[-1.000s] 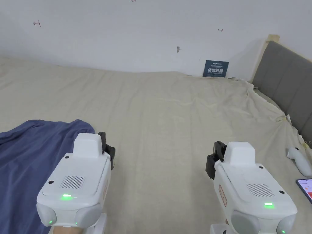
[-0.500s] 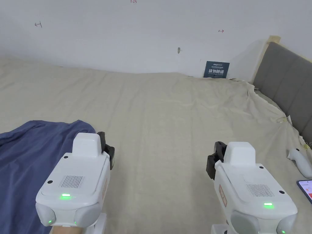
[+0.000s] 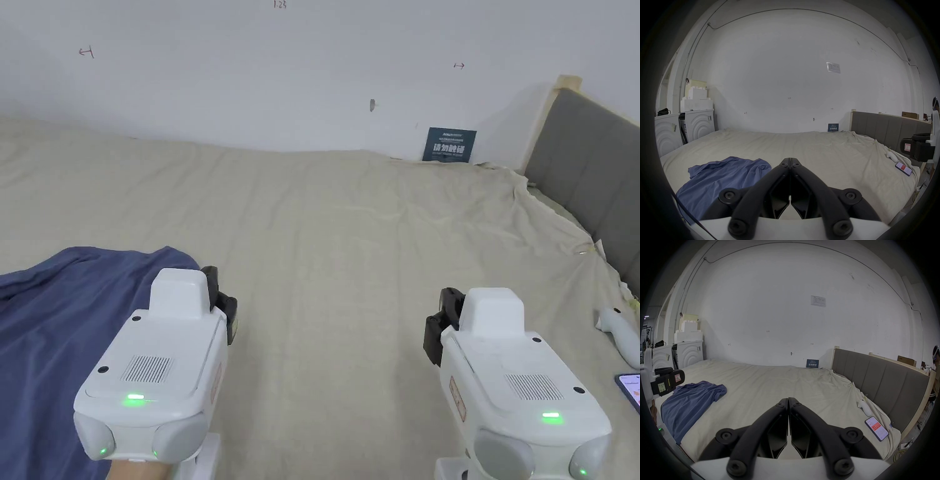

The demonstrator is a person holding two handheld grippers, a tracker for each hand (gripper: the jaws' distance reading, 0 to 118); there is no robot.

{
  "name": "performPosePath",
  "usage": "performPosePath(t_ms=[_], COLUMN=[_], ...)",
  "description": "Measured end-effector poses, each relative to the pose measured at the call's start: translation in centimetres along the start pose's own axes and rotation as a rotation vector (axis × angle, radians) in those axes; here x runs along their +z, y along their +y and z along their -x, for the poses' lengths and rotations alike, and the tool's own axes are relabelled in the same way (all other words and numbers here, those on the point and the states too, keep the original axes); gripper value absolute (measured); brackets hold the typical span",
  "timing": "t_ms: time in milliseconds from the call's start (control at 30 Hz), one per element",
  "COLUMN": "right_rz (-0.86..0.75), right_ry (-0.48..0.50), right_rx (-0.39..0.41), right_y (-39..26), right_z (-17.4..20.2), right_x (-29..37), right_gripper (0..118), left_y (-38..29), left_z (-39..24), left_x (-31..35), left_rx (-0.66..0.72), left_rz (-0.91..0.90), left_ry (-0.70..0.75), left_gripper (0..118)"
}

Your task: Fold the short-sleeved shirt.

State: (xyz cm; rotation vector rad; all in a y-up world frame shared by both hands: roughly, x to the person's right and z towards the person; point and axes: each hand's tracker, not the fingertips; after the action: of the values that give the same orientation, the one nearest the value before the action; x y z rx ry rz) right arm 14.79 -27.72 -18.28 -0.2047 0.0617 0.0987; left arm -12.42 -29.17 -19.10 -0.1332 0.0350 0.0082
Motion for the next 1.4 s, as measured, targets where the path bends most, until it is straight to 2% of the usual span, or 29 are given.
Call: performPosePath(t_ms=[200, 767, 1033, 1100, 1133, 1167, 1200, 1233, 1267, 1367, 1400], right_rz=[-0.008, -0.029, -0.031, -0.029, -0.027, -0.026, -0.025, -0.024, -0.023, -0.018, -0.015], right_ry=[0.066, 0.37, 0.456, 0.471, 0.477, 0.48, 0.483, 0.486, 0.487, 0.492, 0.493], right_rx=[0.025, 0.065, 0.083, 0.087, 0.089, 0.09, 0.09, 0.086, 0.081, 0.069, 0.068], right_y=[0.4, 2.3, 2.8, 2.8, 2.8, 2.8, 2.9, 2.9, 3.0, 3.1, 3.1], right_z=[2.5, 13.8, 17.1, 17.6, 17.8, 18.0, 18.2, 18.3, 18.4, 18.6, 18.7], right_x=[-0.8, -3.5, -4.1, -4.3, -4.5, -4.6, -4.6, -4.8, -4.9, -5.4, -5.6], right_gripper=[0, 0, 0, 0, 0, 0, 0, 0, 0, 0, 0], left_y=[0.1, -0.2, -0.4, -0.5, -0.4, -0.5, -0.4, -0.4, -0.4, -0.2, -0.1], left_z=[2.9, 12.7, 15.3, 15.7, 16.0, 16.2, 16.4, 16.7, 17.0, 17.6, 17.9], left_x=[0.7, 5.8, 7.3, 7.2, 7.0, 6.8, 6.4, 5.8, 5.2, 4.0, 3.4], left_rx=[0.037, 0.054, 0.073, 0.084, 0.091, 0.101, 0.109, 0.108, 0.106, 0.101, 0.099], left_rz=[-0.008, -0.004, 0.004, 0.008, 0.015, 0.022, 0.048, 0.079, 0.089, 0.094, 0.145], left_ry=[0.078, 0.374, 0.458, 0.467, 0.471, 0.469, 0.476, 0.48, 0.474, 0.447, 0.438], left_gripper=[0, 0, 0, 10, 20, 39, 75, 102, 118, 118, 118])
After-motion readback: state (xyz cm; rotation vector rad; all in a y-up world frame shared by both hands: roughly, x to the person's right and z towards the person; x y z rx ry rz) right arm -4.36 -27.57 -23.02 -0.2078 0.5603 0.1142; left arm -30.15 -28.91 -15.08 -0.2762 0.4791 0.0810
